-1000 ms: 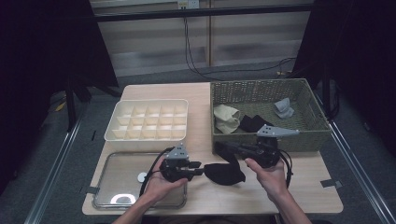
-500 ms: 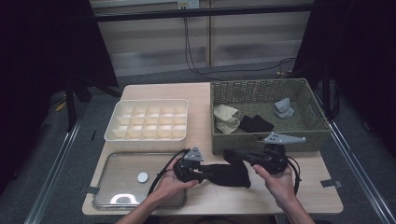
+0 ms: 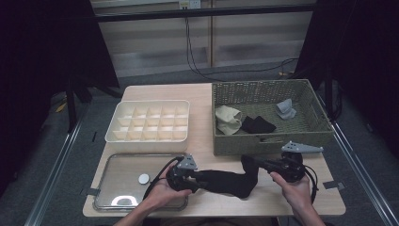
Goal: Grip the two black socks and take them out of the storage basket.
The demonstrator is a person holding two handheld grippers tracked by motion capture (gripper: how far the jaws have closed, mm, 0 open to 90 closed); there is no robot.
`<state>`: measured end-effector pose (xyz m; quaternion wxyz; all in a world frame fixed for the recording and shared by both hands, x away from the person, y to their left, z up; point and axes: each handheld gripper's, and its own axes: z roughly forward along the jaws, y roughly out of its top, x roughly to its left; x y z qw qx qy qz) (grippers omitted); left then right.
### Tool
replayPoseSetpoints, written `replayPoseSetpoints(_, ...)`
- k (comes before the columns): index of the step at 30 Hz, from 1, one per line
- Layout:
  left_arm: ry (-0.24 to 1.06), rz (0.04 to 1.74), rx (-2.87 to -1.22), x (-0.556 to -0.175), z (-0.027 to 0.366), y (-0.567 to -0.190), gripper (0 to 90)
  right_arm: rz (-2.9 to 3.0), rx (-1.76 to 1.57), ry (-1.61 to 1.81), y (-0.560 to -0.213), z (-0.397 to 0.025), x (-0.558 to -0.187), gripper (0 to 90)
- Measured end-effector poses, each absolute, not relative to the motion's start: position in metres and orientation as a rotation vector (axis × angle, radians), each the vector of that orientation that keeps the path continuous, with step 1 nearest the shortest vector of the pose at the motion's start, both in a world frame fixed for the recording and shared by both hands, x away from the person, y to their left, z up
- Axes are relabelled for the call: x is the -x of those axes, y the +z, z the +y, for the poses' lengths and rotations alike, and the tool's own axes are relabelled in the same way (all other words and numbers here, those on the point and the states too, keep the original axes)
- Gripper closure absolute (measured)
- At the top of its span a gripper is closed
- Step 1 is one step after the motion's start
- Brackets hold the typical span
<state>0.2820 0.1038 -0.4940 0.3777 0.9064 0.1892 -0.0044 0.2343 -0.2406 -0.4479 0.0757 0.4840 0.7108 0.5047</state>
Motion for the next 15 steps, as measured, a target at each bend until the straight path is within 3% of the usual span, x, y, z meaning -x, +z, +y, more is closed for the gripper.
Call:
replayPoseSetpoints(10,-0.027,0.492,-2.298,-0.277,0.105,-0.489,53.5,2.13,-1.503,1.443,-0.461,-0.262,-0.228,83.7)
replayPoseSetpoints(15,-0.021,0.494,-2.303,-0.277,0.105,-0.489,53.2,2.127,-1.533,1.41,-0.466,-0.272,-0.22,72.9)
